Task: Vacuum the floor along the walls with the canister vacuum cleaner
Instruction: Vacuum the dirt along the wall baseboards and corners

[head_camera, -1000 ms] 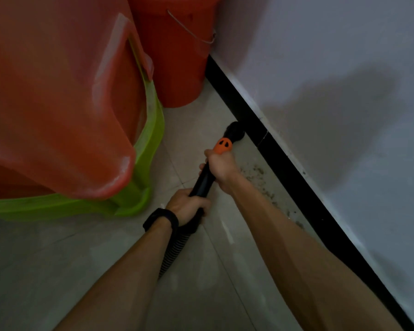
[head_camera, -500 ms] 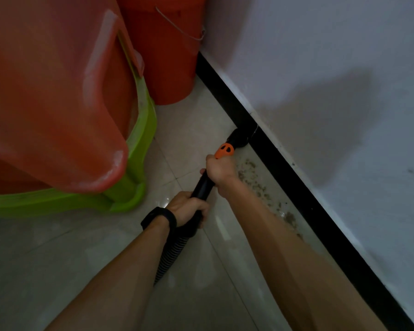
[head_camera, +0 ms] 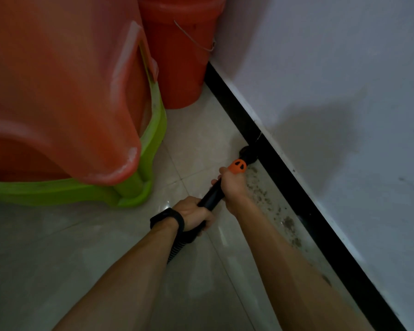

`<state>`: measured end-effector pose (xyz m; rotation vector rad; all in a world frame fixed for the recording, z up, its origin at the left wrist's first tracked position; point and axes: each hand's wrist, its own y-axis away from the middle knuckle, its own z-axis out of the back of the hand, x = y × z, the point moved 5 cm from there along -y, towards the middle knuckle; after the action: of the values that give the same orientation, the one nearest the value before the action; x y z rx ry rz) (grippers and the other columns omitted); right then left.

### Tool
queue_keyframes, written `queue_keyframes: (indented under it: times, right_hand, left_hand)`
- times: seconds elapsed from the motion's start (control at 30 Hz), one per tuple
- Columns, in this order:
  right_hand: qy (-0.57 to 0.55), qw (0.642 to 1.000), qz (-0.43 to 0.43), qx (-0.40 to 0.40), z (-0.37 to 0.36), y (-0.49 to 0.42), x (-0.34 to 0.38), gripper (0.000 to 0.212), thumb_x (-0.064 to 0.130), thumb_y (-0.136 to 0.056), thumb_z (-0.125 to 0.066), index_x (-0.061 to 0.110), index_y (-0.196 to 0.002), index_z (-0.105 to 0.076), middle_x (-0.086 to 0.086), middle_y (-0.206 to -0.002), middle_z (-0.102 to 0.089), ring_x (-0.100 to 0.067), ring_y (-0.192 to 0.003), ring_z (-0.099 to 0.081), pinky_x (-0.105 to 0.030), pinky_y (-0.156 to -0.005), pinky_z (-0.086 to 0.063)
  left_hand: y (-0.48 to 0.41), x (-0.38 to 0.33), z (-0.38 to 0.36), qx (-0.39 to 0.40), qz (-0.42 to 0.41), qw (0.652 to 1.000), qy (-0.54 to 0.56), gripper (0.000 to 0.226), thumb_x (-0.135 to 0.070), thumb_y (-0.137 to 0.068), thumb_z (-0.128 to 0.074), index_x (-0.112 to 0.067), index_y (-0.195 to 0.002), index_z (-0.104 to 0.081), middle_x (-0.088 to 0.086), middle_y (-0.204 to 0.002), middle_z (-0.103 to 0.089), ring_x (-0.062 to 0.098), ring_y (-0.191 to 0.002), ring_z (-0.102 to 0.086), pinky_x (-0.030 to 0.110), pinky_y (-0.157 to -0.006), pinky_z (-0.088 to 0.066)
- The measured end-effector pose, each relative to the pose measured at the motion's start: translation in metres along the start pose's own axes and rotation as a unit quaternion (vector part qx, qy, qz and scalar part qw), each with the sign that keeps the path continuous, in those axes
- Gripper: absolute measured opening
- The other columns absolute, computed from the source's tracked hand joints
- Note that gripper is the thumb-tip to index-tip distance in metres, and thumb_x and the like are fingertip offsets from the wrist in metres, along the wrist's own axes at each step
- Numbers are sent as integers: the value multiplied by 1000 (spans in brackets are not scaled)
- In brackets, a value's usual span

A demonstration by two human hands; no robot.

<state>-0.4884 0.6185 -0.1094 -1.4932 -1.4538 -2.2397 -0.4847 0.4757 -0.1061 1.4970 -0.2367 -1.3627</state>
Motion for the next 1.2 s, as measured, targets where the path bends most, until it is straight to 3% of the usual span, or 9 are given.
queue_keyframes:
  times: [0.1, 0.3, 0.47, 0.6, 0.77, 0.9, 1.03, 1.2]
  right_hand:
    - [-72, 997, 5, 12, 2, 2, -2, 5, 9, -100, -56, 9, -98, -52, -7, -75, -52, -20, -61, -60, -34, -57, -56]
    - [-183, 980, -39, 60, -10, 4, -2, 11, 14, -98, -63, 10, -103, -54, -4, -71, -53, -16, -53, -56, -33, -57, -55]
    - [-292, 949, -100, 70, -21, 30, -31, 17, 12, -97, -64, 12, -85, -51, 0, -63, -48, -13, -47, -50, -29, -53, -51]
    - [-281, 953, -106, 42, -36, 65, -63, 21, 5, -94, -64, 12, -82, -49, 0, -59, -47, -15, -45, -47, -29, -49, -47]
    - [-237, 966, -102, 19, -62, 103, -103, 18, 4, -94, -63, 10, -86, -49, -2, -60, -48, -15, -45, -47, -28, -47, -49]
    - [-226, 969, -99, -17, -67, 120, -122, 15, 8, -96, -65, 10, -94, -50, -4, -64, -50, -13, -42, -49, -27, -46, -50]
    - [-251, 961, -103, -55, -47, 124, -127, 15, 6, -94, -64, 11, -89, -50, -3, -61, -49, -14, -44, -48, -28, -48, -49]
    - [-275, 952, -124, -49, -20, 114, -120, 17, 2, -88, -62, 12, -80, -50, -2, -60, -48, -16, -46, -45, -29, -49, -46]
  left_hand:
    - [-1, -2, 8, -64, -24, 993, -93, 18, -27, -59, -71, -22, -74, -64, 2, -74, -69, 19, -65, -66, 24, -54, -47]
    - [6, -3, 25, -125, -83, 970, -191, 14, -37, -70, -68, -31, -81, -62, -2, -81, -64, 17, -70, -62, 27, -61, -51]
    - [25, 23, 39, -143, -109, 917, -355, 17, -40, -81, -64, -30, -92, -58, 0, -91, -66, 20, -76, -60, 31, -67, -54]
    - [51, 66, 42, -113, -89, 911, -388, 18, -40, -80, -63, -30, -92, -55, 0, -91, -66, 24, -81, -63, 30, -66, -50]
    - [86, 114, 50, -92, -44, 914, -393, 40, -60, -67, -53, -33, -96, -59, -6, -94, -67, 20, -81, -61, 29, -66, -44]
    - [99, 133, 47, -85, -43, 916, -391, 49, -65, -60, -46, -33, -95, -60, -7, -91, -67, 21, -82, -62, 29, -64, -42]
    - [97, 122, 36, -54, -57, 904, -419, 35, -59, -66, -52, -32, -88, -55, -8, -83, -58, 22, -82, -61, 28, -63, -39]
    - [89, 101, 15, -77, -88, 878, -464, 23, -51, -81, -61, -34, -91, -51, -3, -90, -64, 22, -78, -59, 28, -64, -39]
